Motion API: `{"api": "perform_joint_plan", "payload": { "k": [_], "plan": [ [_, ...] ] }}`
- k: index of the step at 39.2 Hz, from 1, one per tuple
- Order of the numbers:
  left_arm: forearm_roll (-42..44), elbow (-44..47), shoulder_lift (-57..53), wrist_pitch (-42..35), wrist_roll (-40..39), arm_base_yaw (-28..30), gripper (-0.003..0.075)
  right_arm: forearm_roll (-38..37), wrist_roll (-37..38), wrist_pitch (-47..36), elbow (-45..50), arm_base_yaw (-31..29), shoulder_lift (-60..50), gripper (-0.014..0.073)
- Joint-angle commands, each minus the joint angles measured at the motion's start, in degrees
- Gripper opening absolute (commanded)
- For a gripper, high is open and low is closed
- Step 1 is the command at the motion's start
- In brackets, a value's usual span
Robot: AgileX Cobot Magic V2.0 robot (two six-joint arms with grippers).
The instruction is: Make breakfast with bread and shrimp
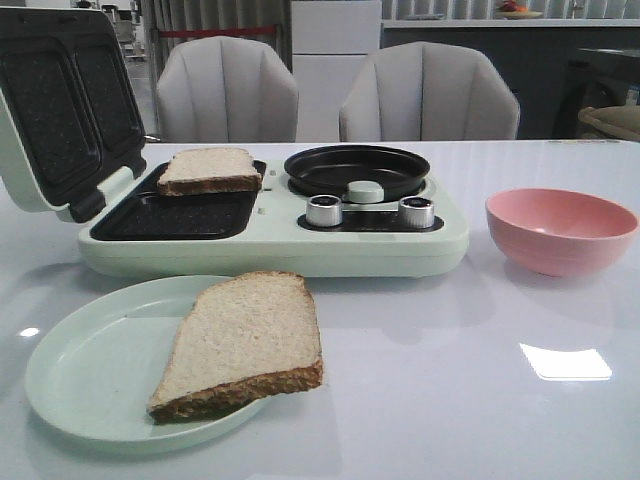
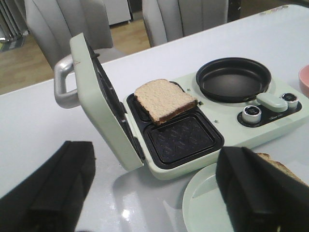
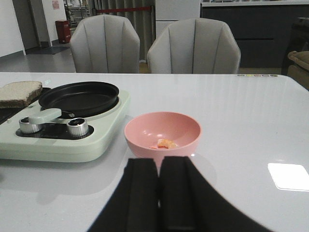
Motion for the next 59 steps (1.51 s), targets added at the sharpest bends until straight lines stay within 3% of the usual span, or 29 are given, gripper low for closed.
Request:
{"api": "perform_joint_plan", "payload": {
  "k": [1,19,29,35,49,59],
  "plan": [
    [-0.48,1.48,-5.03,-3.99,-0.95,0.12,0.0566,-0.48,-0.53,-4.37,-0.92,-0.31,-1.23,0.014],
    [-2.5,15.1,-26.36,-4.12,-0.95,0.12,0.0566,-0.48,-0.53,-4.37,-0.92,-0.31,-1.23,0.014],
    [-3.25,17.22,-26.78,-7.99,-0.95,0.02,0.0566,-0.48,-0.53,-5.1,-0.92,-0.31,-1.23,0.014],
    [-3.73,17.22,-26.78,-7.99,-0.95,0.02,0.0566,0.0,-0.41,-9.94,-1.72,-0.21,-1.18,0.014],
    [-3.73,17.22,-26.78,-8.36,-0.95,0.02,0.0566,0.87,-0.07,1.97,-19.21,-0.22,14.62,0.014],
    [-3.63,17.22,-26.78,-8.36,-0.95,0.02,0.0566,3.1,0.07,2.69,-19.7,-0.2,19.22,0.014]
  ]
}}
